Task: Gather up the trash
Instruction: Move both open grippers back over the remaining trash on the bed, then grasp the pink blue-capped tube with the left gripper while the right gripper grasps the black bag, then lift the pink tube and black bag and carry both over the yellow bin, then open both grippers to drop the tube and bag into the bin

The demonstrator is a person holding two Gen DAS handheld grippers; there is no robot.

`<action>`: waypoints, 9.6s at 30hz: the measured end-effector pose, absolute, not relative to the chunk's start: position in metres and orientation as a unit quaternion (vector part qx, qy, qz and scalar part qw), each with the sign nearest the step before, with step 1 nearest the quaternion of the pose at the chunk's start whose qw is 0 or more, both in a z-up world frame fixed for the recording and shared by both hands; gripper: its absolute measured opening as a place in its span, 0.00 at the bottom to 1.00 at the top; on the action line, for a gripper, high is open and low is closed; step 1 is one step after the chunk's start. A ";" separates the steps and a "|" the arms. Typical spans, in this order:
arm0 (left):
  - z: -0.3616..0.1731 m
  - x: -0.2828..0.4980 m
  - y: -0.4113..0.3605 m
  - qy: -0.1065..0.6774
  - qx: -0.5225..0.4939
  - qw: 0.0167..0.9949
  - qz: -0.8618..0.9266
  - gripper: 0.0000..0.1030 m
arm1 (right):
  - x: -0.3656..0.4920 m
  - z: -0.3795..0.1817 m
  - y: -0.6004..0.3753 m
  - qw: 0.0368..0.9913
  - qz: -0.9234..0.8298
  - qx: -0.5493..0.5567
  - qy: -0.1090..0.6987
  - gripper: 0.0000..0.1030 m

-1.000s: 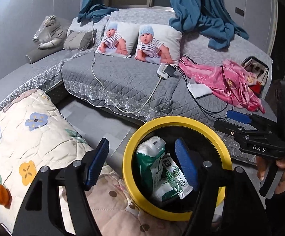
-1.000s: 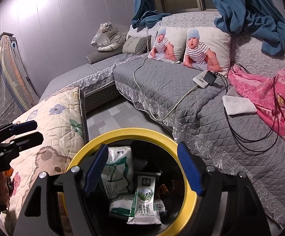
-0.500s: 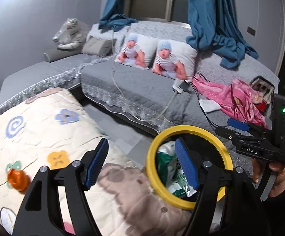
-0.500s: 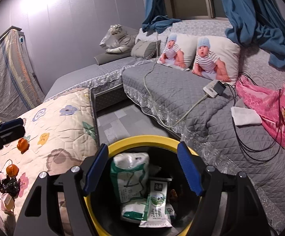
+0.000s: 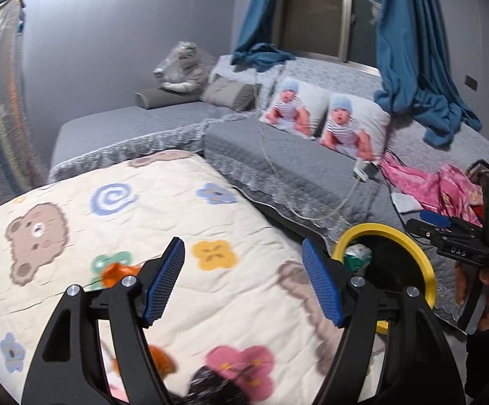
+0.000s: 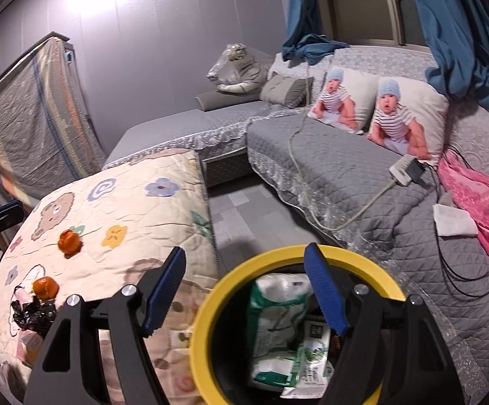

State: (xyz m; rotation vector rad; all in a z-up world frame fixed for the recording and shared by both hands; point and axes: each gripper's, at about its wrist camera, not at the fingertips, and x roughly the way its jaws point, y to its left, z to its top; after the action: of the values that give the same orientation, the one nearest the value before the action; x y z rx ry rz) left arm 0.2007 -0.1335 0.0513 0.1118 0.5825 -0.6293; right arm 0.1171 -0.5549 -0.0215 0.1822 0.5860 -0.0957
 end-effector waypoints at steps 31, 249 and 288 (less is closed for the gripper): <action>0.042 0.161 0.043 0.261 0.008 0.949 -0.176 0.74 | 0.128 -0.008 -0.447 0.953 0.077 0.033 0.290 0.67; 0.034 0.175 -0.246 0.317 -0.008 0.868 -0.382 0.29 | 0.136 -0.041 -0.553 0.950 0.063 0.051 0.301 0.27; -0.034 0.158 -0.359 0.388 0.036 0.813 -0.432 0.31 | 0.103 -0.112 -0.648 0.906 -0.080 0.151 0.388 0.35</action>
State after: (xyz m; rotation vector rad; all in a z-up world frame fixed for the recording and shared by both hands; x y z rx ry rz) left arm 0.1584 -0.3592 -0.0337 0.0775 0.8290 -0.9224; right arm 0.1030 -0.6476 -0.1123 0.3127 0.8006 -0.1660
